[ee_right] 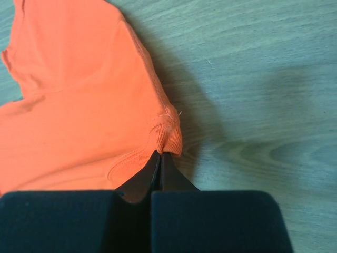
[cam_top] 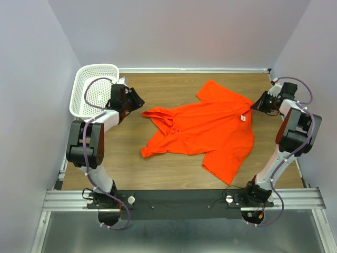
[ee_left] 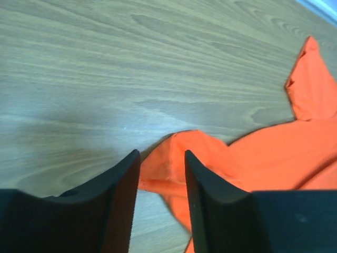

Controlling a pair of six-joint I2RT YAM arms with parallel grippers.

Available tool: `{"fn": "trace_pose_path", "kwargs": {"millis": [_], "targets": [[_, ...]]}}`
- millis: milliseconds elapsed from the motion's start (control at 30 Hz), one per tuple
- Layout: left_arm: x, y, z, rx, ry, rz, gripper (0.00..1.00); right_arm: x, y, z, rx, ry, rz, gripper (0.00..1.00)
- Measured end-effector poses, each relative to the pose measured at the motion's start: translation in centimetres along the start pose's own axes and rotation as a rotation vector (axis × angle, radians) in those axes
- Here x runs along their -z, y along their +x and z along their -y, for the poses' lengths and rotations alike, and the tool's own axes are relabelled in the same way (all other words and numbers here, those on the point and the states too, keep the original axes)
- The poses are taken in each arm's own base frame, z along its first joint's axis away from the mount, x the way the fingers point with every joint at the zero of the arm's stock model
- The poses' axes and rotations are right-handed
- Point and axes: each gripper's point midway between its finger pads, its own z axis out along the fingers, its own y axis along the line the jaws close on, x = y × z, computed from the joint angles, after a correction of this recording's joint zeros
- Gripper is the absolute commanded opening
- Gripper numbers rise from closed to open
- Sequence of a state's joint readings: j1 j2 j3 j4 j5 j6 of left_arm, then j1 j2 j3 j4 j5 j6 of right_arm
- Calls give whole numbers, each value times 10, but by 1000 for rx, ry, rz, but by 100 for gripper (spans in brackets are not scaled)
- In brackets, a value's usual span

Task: Fold and stack the t-shirts
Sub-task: Flatten the tshirt out

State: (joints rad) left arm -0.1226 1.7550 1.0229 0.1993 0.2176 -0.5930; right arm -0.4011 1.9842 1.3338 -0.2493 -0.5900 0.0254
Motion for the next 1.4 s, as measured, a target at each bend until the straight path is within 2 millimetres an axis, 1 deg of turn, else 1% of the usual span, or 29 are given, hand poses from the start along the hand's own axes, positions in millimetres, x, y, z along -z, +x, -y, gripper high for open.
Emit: {"fn": "trace_pose_path", "kwargs": {"millis": [67,100,167,267,300,367,433,500,533,600,633,700,867,967,1067,1233,1333,1400], "targets": [[8,-1,-2,-3,-22,11,55,2,-1,0,0,2,5,1],[11,-1,-2,-5,-26,14,55,3,-1,0,0,2,7,0],[23,-8,10,-21,-6,37,55,3,-2,0,2,1,11,1],[30,-11,36,-56,47,54,56,3,-2,0,3,-1,13,1],[31,-5,52,-73,77,43,56,3,-3,0,4,-1,14,1],[31,9,69,-91,110,17,56,3,-3,0,4,-3,15,1],[29,23,82,-96,135,-13,56,2,-3,-1,5,-7,15,1],[23,39,90,-88,144,-49,56,2,-2,-1,4,-9,15,1],[20,44,89,-81,139,-62,56,2,-2,-1,4,-9,14,1],[12,54,80,-46,95,-87,56,2,-2,-2,4,-13,14,1],[8,60,71,-18,53,-99,57,2,-2,-2,4,-16,14,1],[6,64,62,14,6,-106,57,2,-2,-3,4,-19,14,0],[6,63,42,83,-117,-77,56,2,-2,-4,2,-27,14,1],[5,61,33,110,-159,-68,56,2,-2,-4,2,-28,14,0],[2,59,26,136,-188,-65,56,2,-2,-5,2,-29,15,1],[-3,51,17,152,-230,-52,53,2,-2,-5,2,-31,15,1],[-8,46,14,149,-246,-42,53,2,-2,-5,1,-32,15,0],[-10,46,13,145,-252,-45,52,2,-2,-5,0,-32,15,1]]}}
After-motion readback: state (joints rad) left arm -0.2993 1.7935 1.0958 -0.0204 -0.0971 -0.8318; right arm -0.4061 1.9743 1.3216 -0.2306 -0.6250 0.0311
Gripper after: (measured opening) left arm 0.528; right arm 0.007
